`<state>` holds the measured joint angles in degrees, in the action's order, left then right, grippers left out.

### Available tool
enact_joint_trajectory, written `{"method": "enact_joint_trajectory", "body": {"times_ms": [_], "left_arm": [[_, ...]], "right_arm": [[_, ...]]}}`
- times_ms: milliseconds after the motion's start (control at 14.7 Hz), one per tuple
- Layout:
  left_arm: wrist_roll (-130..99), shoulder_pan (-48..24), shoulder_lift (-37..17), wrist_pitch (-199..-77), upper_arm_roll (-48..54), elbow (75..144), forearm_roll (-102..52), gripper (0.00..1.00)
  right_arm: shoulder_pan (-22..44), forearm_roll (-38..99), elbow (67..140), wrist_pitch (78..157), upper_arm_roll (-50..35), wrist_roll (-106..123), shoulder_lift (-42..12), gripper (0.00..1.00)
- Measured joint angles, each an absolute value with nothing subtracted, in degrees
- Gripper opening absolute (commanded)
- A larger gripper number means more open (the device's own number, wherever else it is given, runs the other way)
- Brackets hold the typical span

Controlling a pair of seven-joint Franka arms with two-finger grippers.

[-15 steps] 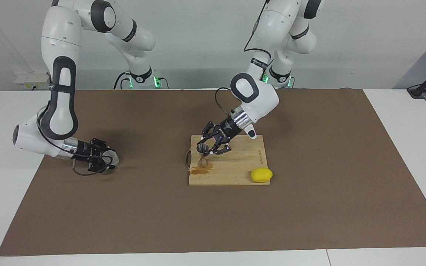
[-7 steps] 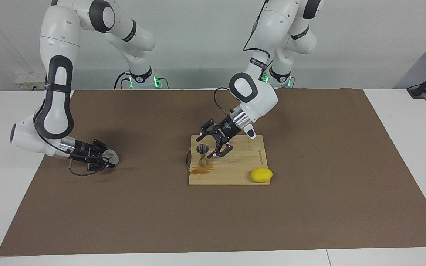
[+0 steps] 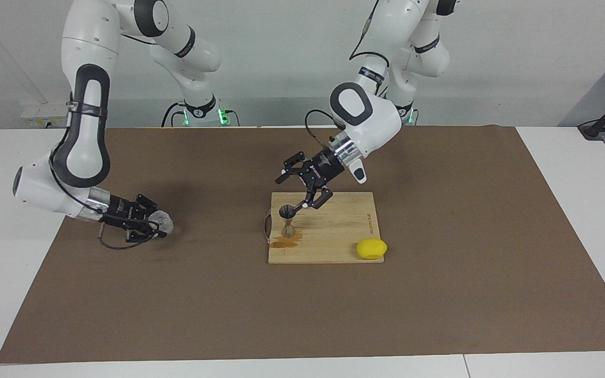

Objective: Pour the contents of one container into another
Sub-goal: 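Set the metal cup on the board while the right gripper grasps the glass, then lift the glass cup over the metal cup while the left gripper withdraws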

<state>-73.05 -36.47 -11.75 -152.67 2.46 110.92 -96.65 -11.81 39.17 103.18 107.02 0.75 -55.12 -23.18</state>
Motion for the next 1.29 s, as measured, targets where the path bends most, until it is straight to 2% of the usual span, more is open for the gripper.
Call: {"method": "enact_joint_trajectory", "body": {"times_ms": [340,748,1088,1292], "left_arm": [[-73.02,-26.24,-9.85,-134.38,1.20,110.21,-77.54,1.00],[-72.63,-13.00,-10.31,-113.35,1.02,98.10,-45.54,1.00],[-67.73,-9.14,-11.36,-110.13,1.01,89.47,-23.51,1.00],[-54.91,-6.42,-10.06,-109.81,0.98,87.42,-17.62,1.00]], "right_arm": [[-2.57,34.88,101.21,109.49,0.75,-68.56,-20.95,0.14],[6.67,27.17,97.12,112.84,0.71,-83.86,-20.97,0.13],[13.20,21.03,95.60,116.75,0.70,-94.39,-21.36,0.12],[15.96,16.77,93.90,117.07,0.68,-98.72,-21.91,0.13]]}}
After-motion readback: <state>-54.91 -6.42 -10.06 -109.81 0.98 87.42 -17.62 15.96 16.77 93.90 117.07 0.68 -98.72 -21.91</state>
